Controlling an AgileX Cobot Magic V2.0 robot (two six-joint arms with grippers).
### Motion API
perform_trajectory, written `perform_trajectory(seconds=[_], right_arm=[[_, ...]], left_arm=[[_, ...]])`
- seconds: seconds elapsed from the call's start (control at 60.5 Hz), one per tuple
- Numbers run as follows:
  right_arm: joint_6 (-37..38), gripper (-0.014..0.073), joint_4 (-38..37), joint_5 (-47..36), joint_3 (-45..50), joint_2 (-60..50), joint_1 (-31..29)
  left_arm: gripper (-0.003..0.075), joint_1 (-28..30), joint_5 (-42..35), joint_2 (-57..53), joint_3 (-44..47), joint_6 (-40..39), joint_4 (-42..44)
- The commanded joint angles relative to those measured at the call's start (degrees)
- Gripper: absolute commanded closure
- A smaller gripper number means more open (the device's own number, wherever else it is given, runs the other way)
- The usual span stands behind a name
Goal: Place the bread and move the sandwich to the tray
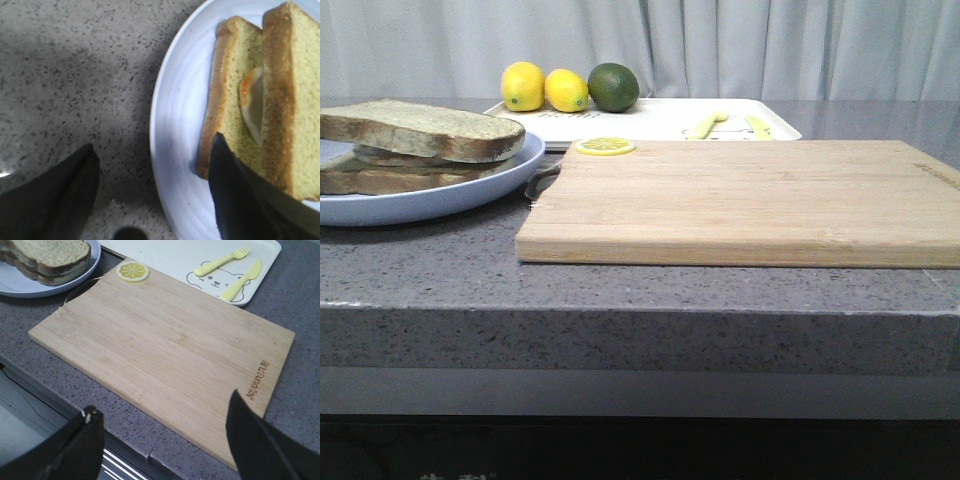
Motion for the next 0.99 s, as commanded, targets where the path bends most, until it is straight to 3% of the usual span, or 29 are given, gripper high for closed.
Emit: perform_trajectory(seconds=[0.0,0.314,0.794,0.976], right_arm=[[-0.1,0.0064,-0.2,-3.6,-1.4,0.0,-0.3],[-0.1,0.0064,-0.2,-3.6,-1.4,0.0,-0.3],[-0.1,0.0064,-0.2,-3.6,-1.4,0.0,-0.3],[-0.1,0.0064,-0.2,-3.6,-1.4,0.0,-0.3]], left_arm=[[0.0258,0.1,-2.0,-0.8,-1.9,1.7,-4.7],[0.0283,0.1,-3.3,2.7,-1.9,2.1,-5.7],[0.0718,0.1,-2.8,4.1,-1.9,2.1,-5.9],[0.0738,0.1,-1.9,4.1,-2.3,2.1,-7.8]])
